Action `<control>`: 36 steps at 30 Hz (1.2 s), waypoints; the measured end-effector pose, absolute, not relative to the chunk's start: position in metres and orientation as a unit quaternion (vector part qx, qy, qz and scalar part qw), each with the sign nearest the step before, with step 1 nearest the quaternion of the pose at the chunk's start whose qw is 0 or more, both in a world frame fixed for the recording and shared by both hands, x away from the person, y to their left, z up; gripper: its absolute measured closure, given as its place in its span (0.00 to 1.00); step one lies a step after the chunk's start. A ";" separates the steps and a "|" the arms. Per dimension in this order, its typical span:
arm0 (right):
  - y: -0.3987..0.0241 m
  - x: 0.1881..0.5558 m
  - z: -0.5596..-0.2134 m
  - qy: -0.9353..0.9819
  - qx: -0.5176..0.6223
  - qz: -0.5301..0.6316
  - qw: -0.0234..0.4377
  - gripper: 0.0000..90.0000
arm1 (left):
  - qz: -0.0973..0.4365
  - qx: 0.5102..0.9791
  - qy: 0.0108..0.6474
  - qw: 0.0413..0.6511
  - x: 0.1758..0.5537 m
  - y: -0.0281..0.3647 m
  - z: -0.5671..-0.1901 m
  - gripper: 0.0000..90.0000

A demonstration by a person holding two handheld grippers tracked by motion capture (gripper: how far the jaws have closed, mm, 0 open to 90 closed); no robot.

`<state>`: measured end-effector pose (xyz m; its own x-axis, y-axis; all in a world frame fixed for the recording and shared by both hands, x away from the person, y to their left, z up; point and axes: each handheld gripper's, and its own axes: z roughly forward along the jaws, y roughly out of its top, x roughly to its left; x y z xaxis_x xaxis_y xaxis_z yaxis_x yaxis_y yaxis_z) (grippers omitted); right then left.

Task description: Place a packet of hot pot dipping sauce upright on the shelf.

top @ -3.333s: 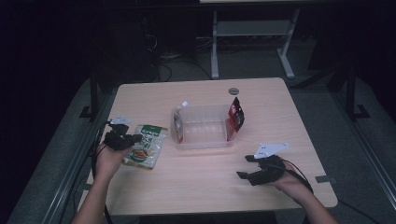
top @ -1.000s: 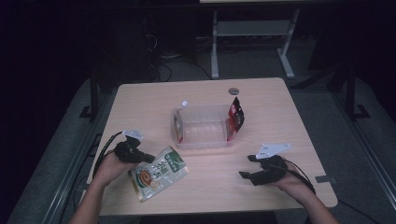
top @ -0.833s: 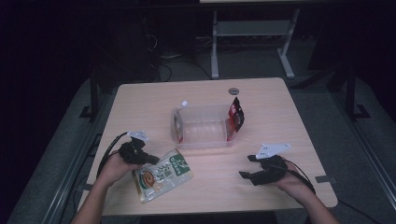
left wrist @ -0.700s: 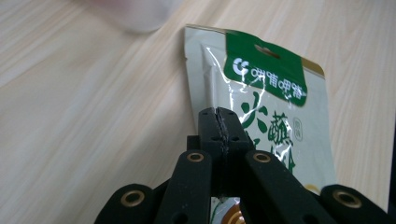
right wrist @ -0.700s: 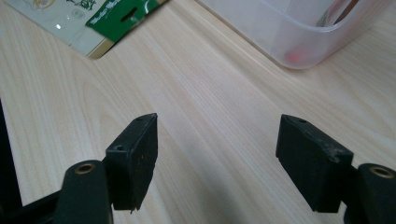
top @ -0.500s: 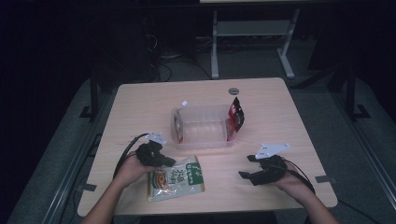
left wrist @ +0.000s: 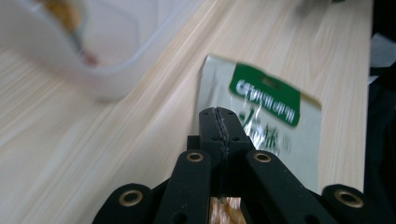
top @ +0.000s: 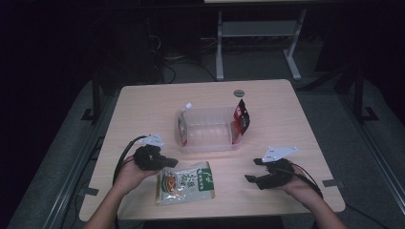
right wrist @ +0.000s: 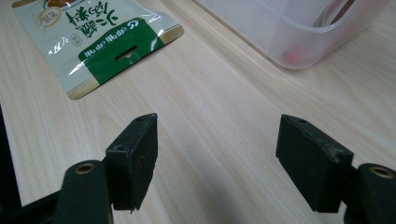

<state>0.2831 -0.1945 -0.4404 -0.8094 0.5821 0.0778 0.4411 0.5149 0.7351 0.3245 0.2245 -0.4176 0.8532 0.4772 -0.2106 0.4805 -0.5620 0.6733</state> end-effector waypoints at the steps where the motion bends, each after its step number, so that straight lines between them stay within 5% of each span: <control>1: -0.194 0.283 -0.440 0.866 0.295 0.394 0.090 0.33 | -0.002 0.884 0.271 0.382 0.325 0.225 -0.418 1.00; 11: -0.192 0.283 -0.441 0.867 0.292 0.393 0.089 0.33 | -0.014 0.890 0.307 0.337 0.292 0.258 -0.443 1.00; 26: -0.191 0.284 -0.442 0.867 0.293 0.392 0.088 0.33 | -0.071 0.897 0.268 0.344 0.293 0.214 -0.455 1.00; 36: -0.193 0.284 -0.442 0.867 0.295 0.391 0.088 0.32 | -0.038 0.904 0.226 0.361 0.298 0.198 -0.439 1.00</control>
<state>0.2840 -0.1928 -0.4420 -0.8101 0.5811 0.0785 0.4438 0.5200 0.7298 0.2984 0.1981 -0.4393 0.8950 0.3812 -0.2315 0.4358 -0.6373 0.6355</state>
